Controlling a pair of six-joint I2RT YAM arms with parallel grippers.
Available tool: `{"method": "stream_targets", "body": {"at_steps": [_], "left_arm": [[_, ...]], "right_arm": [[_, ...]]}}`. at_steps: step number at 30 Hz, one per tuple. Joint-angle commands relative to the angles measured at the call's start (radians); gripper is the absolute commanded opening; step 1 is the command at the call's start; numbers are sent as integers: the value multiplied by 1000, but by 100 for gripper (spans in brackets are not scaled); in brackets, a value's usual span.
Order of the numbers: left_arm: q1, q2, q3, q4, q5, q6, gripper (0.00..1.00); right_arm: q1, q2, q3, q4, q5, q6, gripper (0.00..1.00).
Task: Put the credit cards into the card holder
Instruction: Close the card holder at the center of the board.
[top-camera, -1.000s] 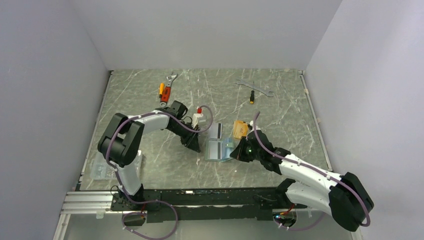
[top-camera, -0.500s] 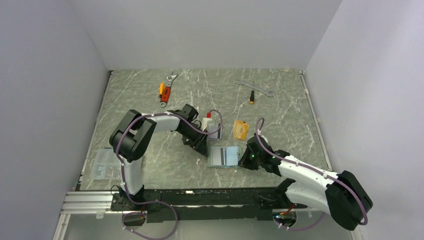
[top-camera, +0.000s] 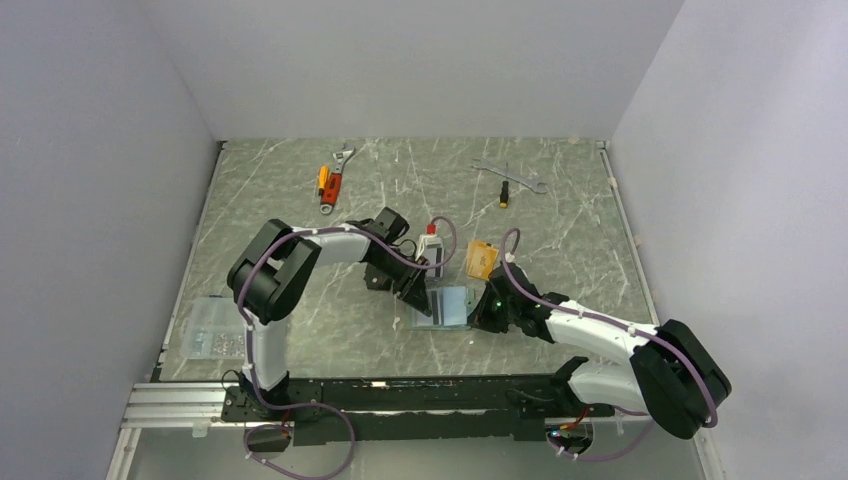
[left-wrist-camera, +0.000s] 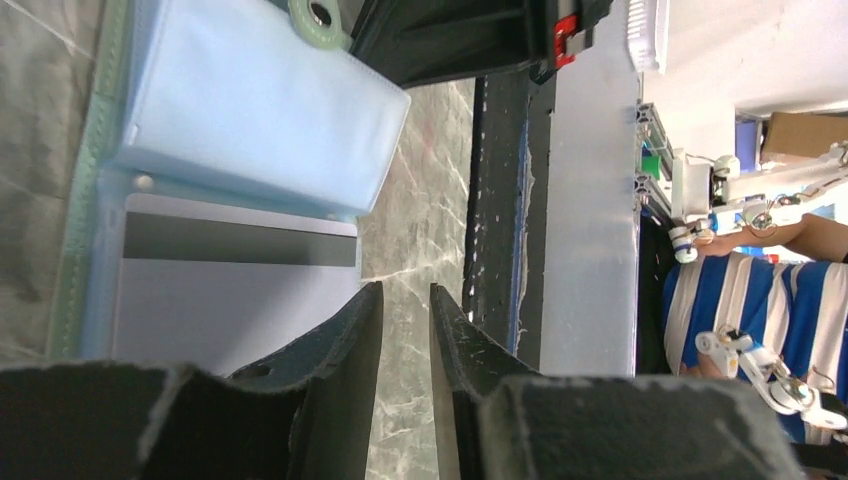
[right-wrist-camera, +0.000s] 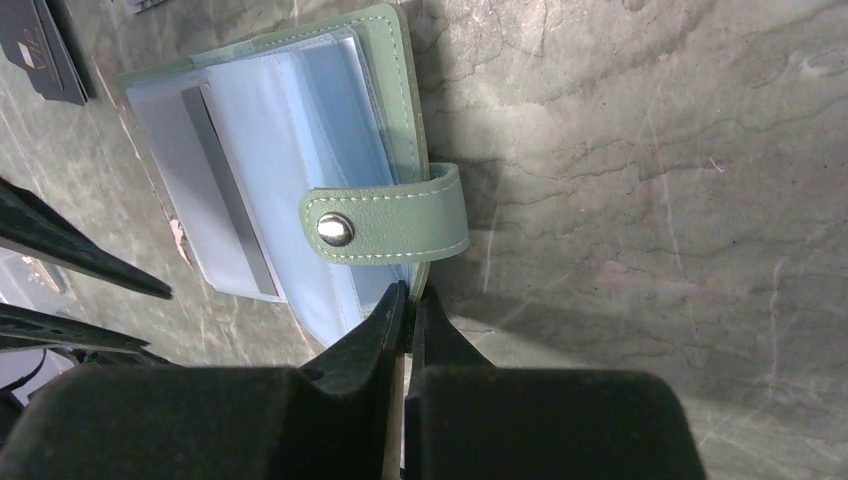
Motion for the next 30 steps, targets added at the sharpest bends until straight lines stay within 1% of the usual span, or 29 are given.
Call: {"method": "stream_targets", "body": {"at_steps": [1,3,4,8,10,12,13,14,16,17,20,23,26,30], "left_arm": [[32,-127,92,-146,-90,120,31],[42,-166,112,-206,-252,153,33],[56,-177,102,-208,-285,146,33],[91,-168,-2,-134,-304,61,34],[98,-138,-22,-98,-276,15,39],[99,-101,-33,-76,-260,-37,64],[99,-92,-44,-56,-261,-56,70],[98,-87,-52,-40,-262,-70,72],[98,-78,-66,-18,-259,-103,98],[96,-77,-72,-9,-260,-119,99],[96,-93,-103,16,-287,-170,99],[93,-116,-139,44,-303,-194,99],[82,-100,-145,53,-314,-210,99],[58,-110,-155,156,-233,-283,99]], "right_arm": [[-13,43,-44,-132,58,-15,0],[-15,44,-46,-156,58,-7,0],[-15,47,-48,-163,75,-5,0],[-14,68,-57,-179,78,9,0],[-15,81,-58,-187,82,20,0],[-15,77,-61,-197,91,31,0],[-15,69,-67,-194,87,40,0],[-14,62,-74,-188,80,46,0],[-15,67,-80,-185,76,53,0],[-15,75,-81,-184,74,53,0],[-16,105,-72,-182,74,50,0],[-15,110,-73,-170,70,51,0],[-14,131,-63,-167,70,43,0],[-15,153,-55,-145,66,30,0]]}}
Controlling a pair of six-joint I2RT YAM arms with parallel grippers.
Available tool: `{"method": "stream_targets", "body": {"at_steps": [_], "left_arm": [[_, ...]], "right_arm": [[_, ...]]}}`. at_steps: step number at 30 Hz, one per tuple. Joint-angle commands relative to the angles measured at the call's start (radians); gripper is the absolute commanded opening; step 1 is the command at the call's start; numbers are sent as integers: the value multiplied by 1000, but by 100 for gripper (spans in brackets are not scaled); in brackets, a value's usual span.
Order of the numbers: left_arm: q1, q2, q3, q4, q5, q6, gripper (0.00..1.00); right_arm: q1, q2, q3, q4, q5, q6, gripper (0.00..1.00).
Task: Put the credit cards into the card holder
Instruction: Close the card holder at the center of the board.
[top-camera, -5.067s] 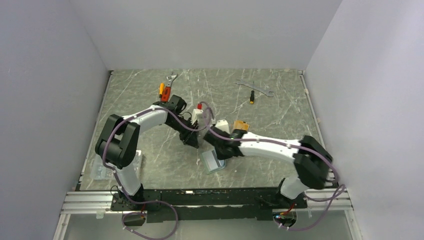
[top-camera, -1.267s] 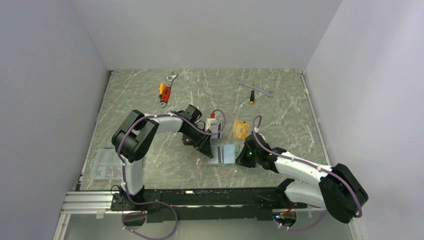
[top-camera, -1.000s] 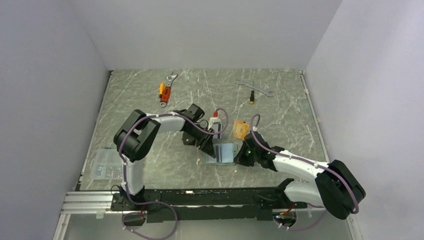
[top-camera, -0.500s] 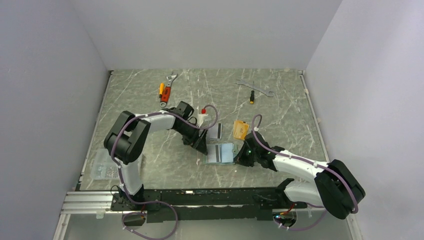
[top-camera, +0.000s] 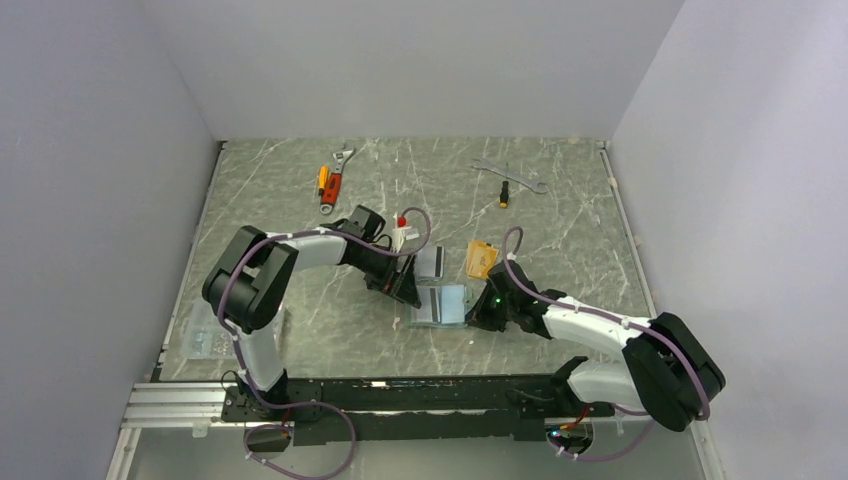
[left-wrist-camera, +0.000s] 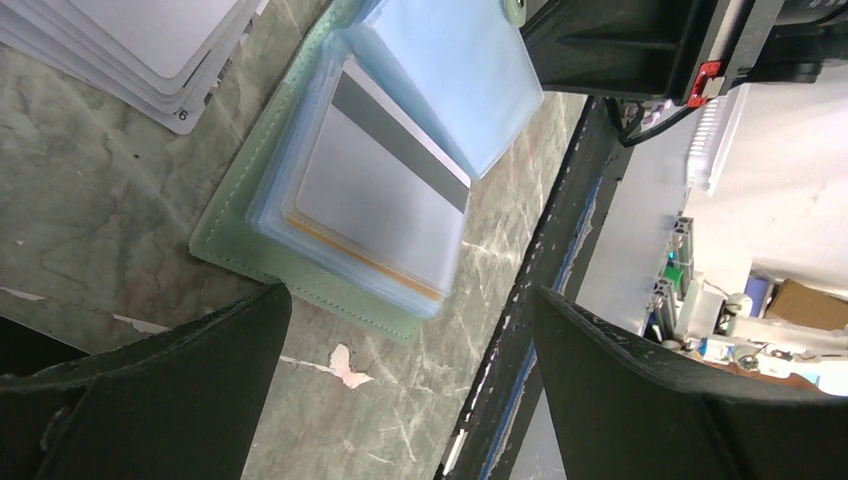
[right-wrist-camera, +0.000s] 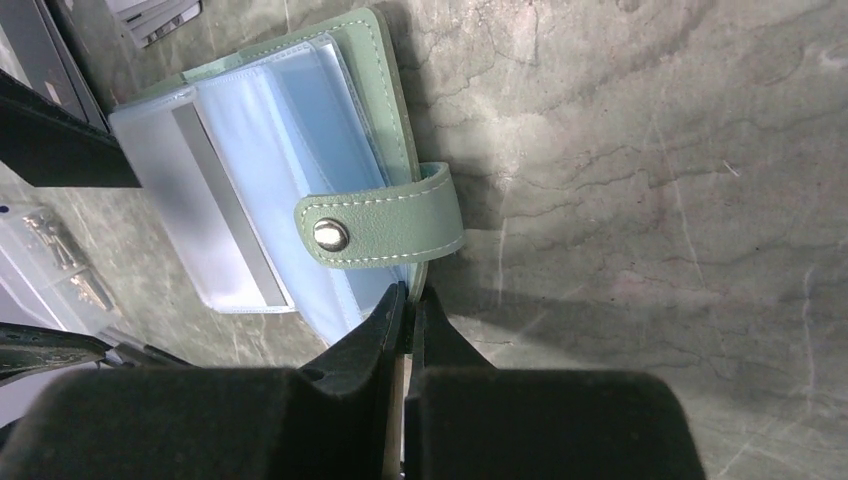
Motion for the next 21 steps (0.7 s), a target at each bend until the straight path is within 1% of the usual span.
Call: {"method": "stream_targets", "body": {"at_steps": [1,5,7,12,21], "left_arm": [[-51,1,-30,124,19,-85,99],[-79,-64,-17,202,50,-129,99],[-85,-70,5,189,60,-125,99],[-90,-69,2,228,76,-152,100],[-121,-102,37,249,122,-177,99]], "right_arm": [[2,103,-60,-154,95,-50,0],[3,102,-54,-160,98,-56,0],[3,89,-55,-165,108,-58,0],[3,87,-58,-160,109,-57,0],[4,89,-54,-148,107,-59,0]]}}
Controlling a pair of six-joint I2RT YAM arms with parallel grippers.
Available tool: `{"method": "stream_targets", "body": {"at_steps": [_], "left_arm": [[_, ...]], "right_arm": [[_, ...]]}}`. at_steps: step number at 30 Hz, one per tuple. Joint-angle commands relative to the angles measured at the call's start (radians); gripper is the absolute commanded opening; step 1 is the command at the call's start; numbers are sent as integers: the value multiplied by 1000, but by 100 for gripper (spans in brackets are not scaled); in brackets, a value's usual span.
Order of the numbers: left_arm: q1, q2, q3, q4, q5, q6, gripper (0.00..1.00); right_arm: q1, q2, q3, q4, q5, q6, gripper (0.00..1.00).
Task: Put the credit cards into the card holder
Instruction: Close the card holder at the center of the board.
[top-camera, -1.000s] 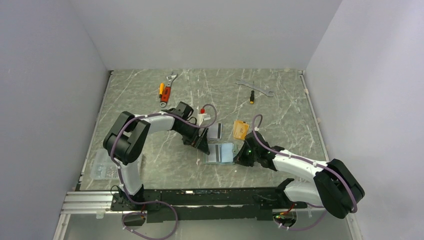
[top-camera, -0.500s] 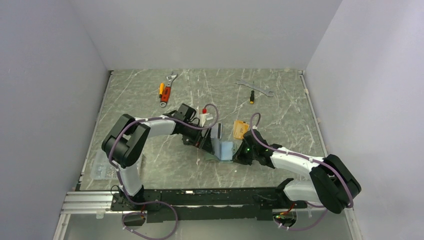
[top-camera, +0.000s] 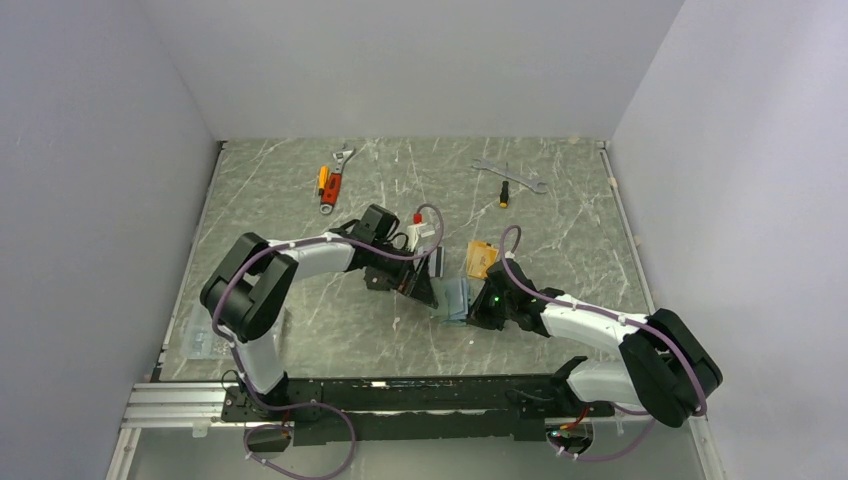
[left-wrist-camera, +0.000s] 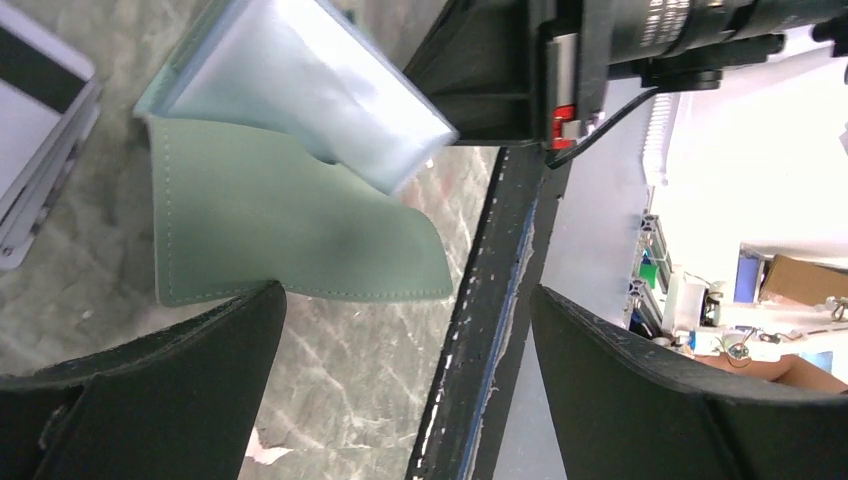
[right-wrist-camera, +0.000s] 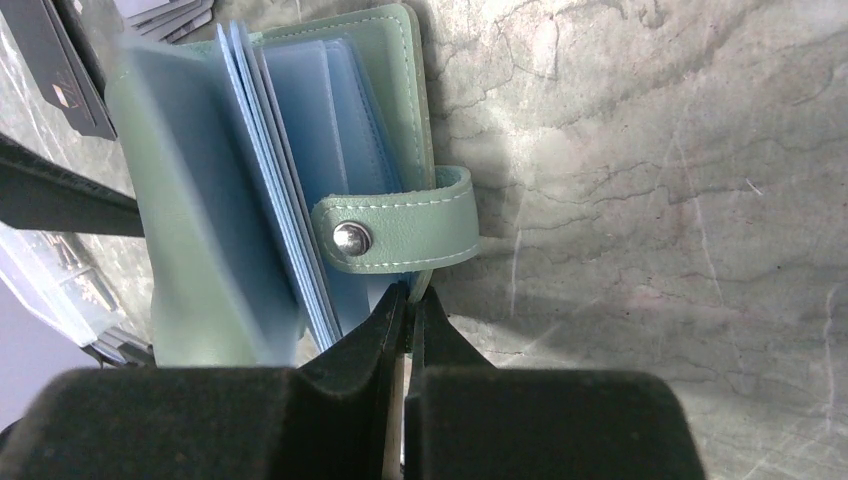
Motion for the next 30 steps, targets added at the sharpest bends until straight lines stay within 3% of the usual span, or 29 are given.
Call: {"method": "stream_targets", "body": {"at_steps": [1,15,26,27,30], "left_arm": [[-39,-60,52,70,75,-15,99],[-90,-92,108,1,65,84,99],[-156,85,203,-2,111,178,99],[-161,99,215,-31,101,208,99],[-167,132,213,-81,78,275,99]], "right_arm": [[5,62,-68,-166,114,-57,0],[55,45,-30,-177,134,-69,0],[84,-14,-51,-107,105,-97,0],[84,-25,-55,-108,111,-97,2],[84,-75,-68,-129,137,-85,24]]}}
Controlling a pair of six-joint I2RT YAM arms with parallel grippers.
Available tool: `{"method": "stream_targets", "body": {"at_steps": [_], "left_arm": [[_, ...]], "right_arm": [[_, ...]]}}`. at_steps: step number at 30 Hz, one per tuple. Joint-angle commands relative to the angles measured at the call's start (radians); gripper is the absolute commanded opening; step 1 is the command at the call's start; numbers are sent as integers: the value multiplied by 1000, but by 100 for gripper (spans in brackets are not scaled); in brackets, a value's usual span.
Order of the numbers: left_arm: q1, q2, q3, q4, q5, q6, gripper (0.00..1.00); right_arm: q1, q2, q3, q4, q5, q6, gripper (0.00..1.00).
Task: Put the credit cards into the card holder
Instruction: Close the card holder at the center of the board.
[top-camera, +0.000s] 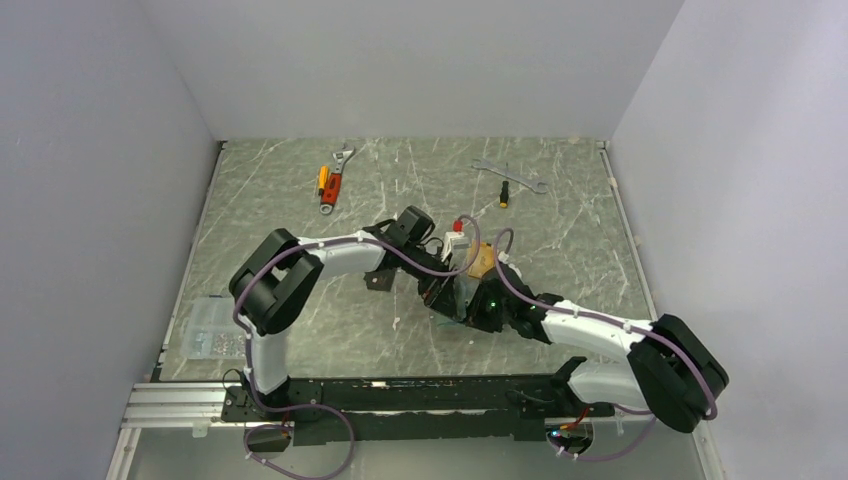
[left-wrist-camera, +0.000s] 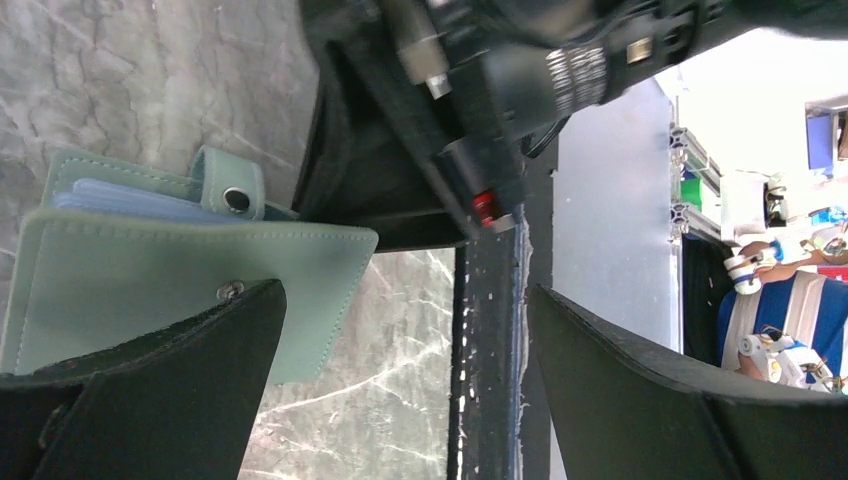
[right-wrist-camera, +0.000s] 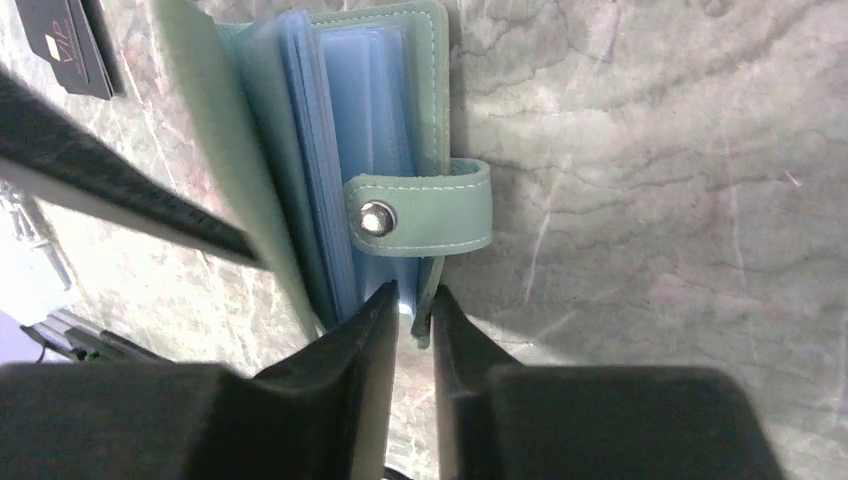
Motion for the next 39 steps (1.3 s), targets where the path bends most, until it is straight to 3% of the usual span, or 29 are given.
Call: {"method": "stream_targets", "body": {"at_steps": [1,3,6,10,14,24,30,35,39], "left_arm": [[-14,37,26,-75,-2,135,99],[-20,41,5,-87,-23,166,99],[-29,42,-16,-112,-50,207,100],[-29,21,-45,-142,-55,240,99],[-29,-16,-40,-187,-23,266,100],[-18,-22,13,-302,53,348,99],[29,-18,61,-331,62,360,99],[68,-22,128,-438,88,431,99],[80,-38,102,-435,51,473,99]], "right_arm": [[10,-56,-68,-149,70,-31,33],[9,-120,-87,-149,85,-18,46],[7,-235,-115,-144,108,-12,56],[1,-330,-126,-173,156,-4,53],[-3,-304,-111,-157,161,-20,47],[3,-218,-22,-85,157,-123,63],[101,-139,-1,-43,157,-166,66],[217,-86,49,-65,269,-226,64],[261,-30,90,-102,339,-234,60]]}}
